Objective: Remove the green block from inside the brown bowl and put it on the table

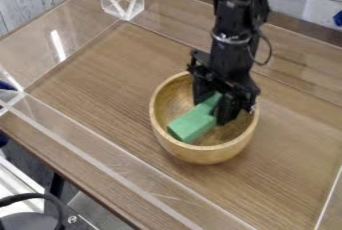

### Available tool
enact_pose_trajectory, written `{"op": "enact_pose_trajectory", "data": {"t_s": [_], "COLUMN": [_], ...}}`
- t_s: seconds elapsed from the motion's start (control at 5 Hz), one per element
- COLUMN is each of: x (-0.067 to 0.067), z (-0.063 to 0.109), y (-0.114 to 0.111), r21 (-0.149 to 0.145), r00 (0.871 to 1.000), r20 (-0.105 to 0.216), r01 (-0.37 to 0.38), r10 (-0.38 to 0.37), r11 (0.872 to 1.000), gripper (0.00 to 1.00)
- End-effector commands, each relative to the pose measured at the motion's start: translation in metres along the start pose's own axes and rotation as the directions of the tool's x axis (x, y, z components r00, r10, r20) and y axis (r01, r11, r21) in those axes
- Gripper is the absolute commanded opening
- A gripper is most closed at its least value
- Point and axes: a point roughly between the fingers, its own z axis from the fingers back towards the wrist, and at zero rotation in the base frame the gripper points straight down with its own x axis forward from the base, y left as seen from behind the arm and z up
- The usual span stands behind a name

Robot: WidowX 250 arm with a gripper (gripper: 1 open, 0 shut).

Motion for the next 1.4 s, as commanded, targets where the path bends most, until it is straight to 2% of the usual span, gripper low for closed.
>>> {"op": "enact_pose_trajectory", "data": {"t_s": [0.0, 0.2, 0.4, 0.6, 0.8, 1.2], "x": [0.011, 0.019, 0.028, 0.041, 0.049, 0.039], "z": [0.043, 0.064, 0.075, 0.075, 0.068, 0.044], "y": [-0.001, -0.013, -0.032, -0.055, -0.074, -0.091], "r21": [0.035, 0.045, 0.04, 0.031, 0.02, -0.006], "r00": [0.993, 0.987, 0.983, 0.98, 0.977, 0.979], "r20": [0.12, 0.158, 0.18, 0.188, 0.184, 0.148], "r01": [0.002, 0.008, 0.025, 0.065, 0.105, 0.146], "r10": [-0.006, -0.015, -0.031, -0.07, -0.107, -0.144], "r11": [0.999, 0.999, 0.999, 0.997, 0.994, 0.989], "gripper": [0.0, 0.0, 0.0, 0.0, 0.0, 0.0]}}
